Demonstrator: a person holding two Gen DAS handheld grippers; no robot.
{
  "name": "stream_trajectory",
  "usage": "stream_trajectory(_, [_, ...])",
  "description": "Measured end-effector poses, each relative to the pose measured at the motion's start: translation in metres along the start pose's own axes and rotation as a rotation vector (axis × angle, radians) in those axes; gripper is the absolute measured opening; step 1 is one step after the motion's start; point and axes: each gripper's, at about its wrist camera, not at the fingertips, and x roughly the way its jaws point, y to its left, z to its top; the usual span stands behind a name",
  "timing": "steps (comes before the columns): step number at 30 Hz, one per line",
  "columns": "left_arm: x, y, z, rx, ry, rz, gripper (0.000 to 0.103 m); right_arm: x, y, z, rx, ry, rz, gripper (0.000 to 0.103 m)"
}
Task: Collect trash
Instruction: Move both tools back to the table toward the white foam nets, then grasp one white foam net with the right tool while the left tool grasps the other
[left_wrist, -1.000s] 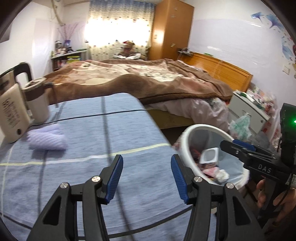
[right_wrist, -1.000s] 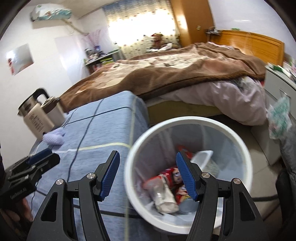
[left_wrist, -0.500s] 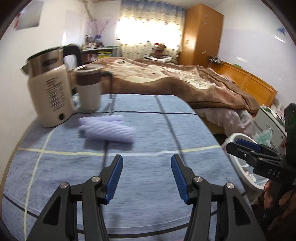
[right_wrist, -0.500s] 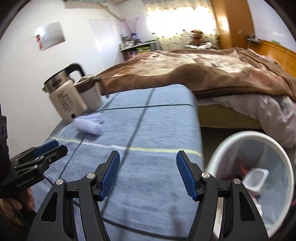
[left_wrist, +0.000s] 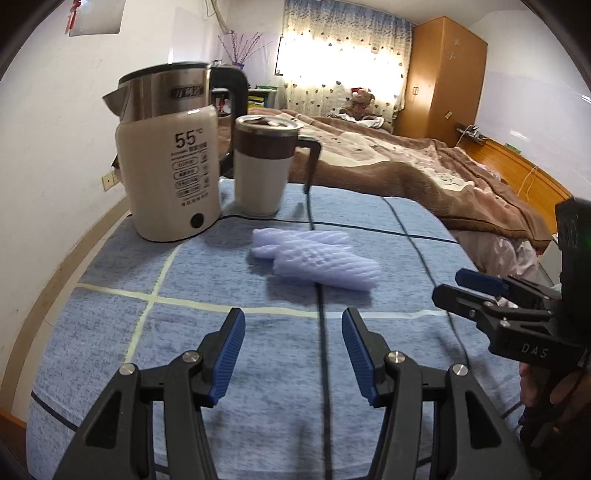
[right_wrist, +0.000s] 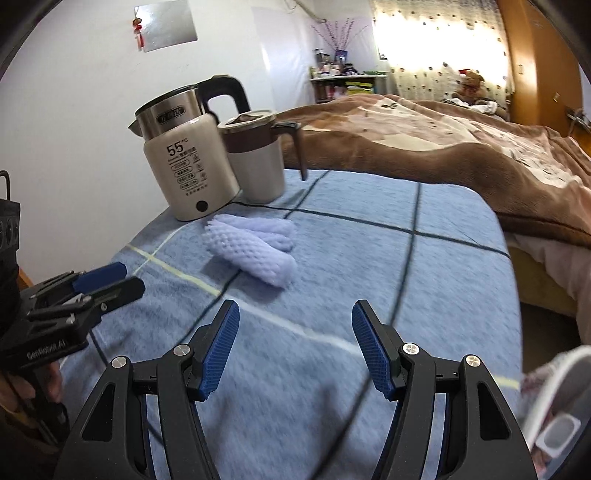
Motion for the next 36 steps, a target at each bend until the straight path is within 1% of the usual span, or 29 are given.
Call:
stream_trajectory(4, [0.011, 0.012, 0.006, -0.018, 0.008, -0.014, 0.057, 0.025, 0.012, 0.010, -0.065, 0.015, 0.003, 0.064])
stream_trajectory(6, [0.016, 0.019, 0.010, -0.031, 0.013, -0.026, 0.057, 0.035, 0.015, 0.014, -0.071, 0.020, 0.011, 0.064])
stream_trajectory(8, [0.020, 0.024, 0.014, -0.028, 0.016, -0.012, 0.057, 0.045, 0.017, 0.017, -0.072, 0.025, 0.019, 0.064])
stream_trajectory(11, [0.024, 0.035, 0.020, -0.041, 0.015, -0.010, 0.057, 0.062, 0.025, 0.022, -0.126, 0.045, 0.009, 0.064])
stream_trajectory(14, [0.029, 0.037, 0.024, -0.003, 0.009, 0.029, 0.057, 0.073, 0.032, 0.025, -0.172, 0.049, 0.014, 0.064])
stream_trajectory(17, [0.036, 0.041, 0.028, -0.027, 0.026, -0.016, 0.057, 0.085, 0.034, 0.026, -0.185, 0.080, 0.020, 0.063])
stream_trajectory(19, [0.040, 0.039, 0.030, -0.006, 0.024, 0.012, 0.057, 0.090, 0.034, 0.026, -0.183, 0.088, 0.021, 0.045])
stream_trajectory(20, [0.041, 0.038, 0.031, 0.002, 0.022, 0.014, 0.057, 0.092, 0.031, 0.026, -0.172, 0.095, 0.022, 0.036])
stream_trajectory(22, [0.044, 0.037, 0.033, -0.003, 0.028, -0.008, 0.059, 0.092, 0.026, 0.024, -0.153, 0.100, 0.030, 0.028])
stream_trajectory(23, [0.046, 0.037, 0.035, -0.002, 0.030, -0.012, 0.059, 0.091, 0.023, 0.024, -0.146, 0.101, 0.039, 0.023])
stream_trajectory(24, [0.049, 0.036, 0.036, 0.000, 0.032, -0.009, 0.060, 0.089, 0.020, 0.023, -0.140, 0.099, 0.040, 0.012])
stream_trajectory(28, [0.058, 0.034, 0.041, 0.021, 0.038, -0.021, 0.061, 0.079, 0.013, 0.020, -0.129, 0.101, 0.049, 0.011])
stream_trajectory(30, [0.064, 0.032, 0.045, 0.023, 0.047, -0.040, 0.061, 0.073, 0.008, 0.017, -0.125, 0.100, 0.041, 0.011])
stream_trajectory(32, [0.070, 0.029, 0.050, 0.039, 0.049, -0.039, 0.061, 0.065, -0.001, 0.013, -0.115, 0.111, 0.023, 0.011])
stream_trajectory(34, [0.076, 0.025, 0.053, 0.061, 0.051, -0.033, 0.062, 0.062, -0.011, 0.011, -0.078, 0.131, 0.003, 0.011])
stream_trajectory(35, [0.080, 0.022, 0.056, 0.076, 0.052, -0.039, 0.063, 0.059, -0.021, 0.011, -0.033, 0.144, -0.016, 0.011])
stream_trajectory(36, [0.083, 0.020, 0.059, 0.088, 0.050, -0.045, 0.063, 0.056, -0.027, 0.011, -0.005, 0.142, -0.014, 0.011])
